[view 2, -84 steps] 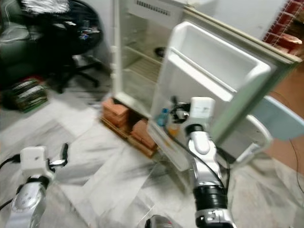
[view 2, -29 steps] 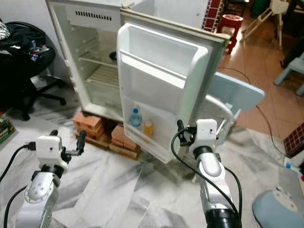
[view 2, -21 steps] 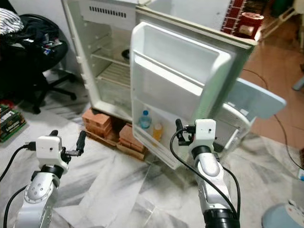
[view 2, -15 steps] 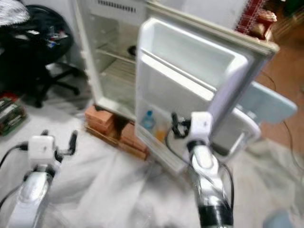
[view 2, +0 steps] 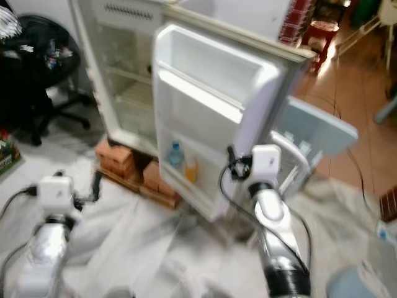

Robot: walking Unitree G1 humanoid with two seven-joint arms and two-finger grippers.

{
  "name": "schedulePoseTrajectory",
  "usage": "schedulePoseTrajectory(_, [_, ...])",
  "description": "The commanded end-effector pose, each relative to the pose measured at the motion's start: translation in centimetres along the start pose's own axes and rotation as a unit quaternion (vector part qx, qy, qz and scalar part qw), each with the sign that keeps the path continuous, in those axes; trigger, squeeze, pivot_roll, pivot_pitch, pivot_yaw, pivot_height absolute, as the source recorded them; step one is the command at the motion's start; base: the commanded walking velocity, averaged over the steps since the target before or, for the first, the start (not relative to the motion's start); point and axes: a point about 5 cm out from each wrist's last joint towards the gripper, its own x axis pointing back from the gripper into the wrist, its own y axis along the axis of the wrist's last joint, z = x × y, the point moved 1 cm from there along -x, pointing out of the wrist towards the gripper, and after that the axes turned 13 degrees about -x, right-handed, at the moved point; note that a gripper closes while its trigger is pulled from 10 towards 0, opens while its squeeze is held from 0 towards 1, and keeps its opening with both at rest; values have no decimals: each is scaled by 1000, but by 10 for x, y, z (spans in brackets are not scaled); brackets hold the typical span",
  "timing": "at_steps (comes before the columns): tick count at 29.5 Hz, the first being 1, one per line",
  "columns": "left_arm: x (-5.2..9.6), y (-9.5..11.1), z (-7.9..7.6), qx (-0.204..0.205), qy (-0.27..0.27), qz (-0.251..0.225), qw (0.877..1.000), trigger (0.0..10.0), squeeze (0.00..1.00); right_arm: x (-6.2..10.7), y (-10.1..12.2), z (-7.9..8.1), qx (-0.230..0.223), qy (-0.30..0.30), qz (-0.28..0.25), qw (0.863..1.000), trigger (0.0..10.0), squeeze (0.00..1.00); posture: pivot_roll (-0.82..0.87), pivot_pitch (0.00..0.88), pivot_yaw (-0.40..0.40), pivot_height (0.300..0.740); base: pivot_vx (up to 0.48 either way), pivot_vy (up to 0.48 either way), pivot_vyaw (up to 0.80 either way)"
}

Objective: Restocking fridge

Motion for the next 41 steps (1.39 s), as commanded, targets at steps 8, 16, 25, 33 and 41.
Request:
schedulePoseTrajectory(8, [1,2,7,-8,16,-1,1000,10000,0,-4,6,8,2,16,-9,1000,10000,0,88,0,-33,740,0,-329,0])
schedulePoseTrajectory(16, [1,-1,11,-8,28,6,1000,10000,0,-14,16,14,13,25,-28,999,10000,0,91,0,-32,740,0,0,400])
schedulePoseTrajectory(25, [1,-4,16,-5,43,16,999,10000,0,-18,19,17,5,24,-33,999,10000,0,94,4,-33,740,0,0,726])
schedulePoseTrajectory(33, [4,-3,13,-3,33,9,999,10000,0,-18,18,15,0,18,-35,999,10000,0,96,0,-36,740,65,0,0])
schedulePoseTrajectory(41, [2,-2,11,-3,28,1,1000,10000,0,-24,25,14,9,9,-51,999,10000,0,96,0,-41,740,425,0,0])
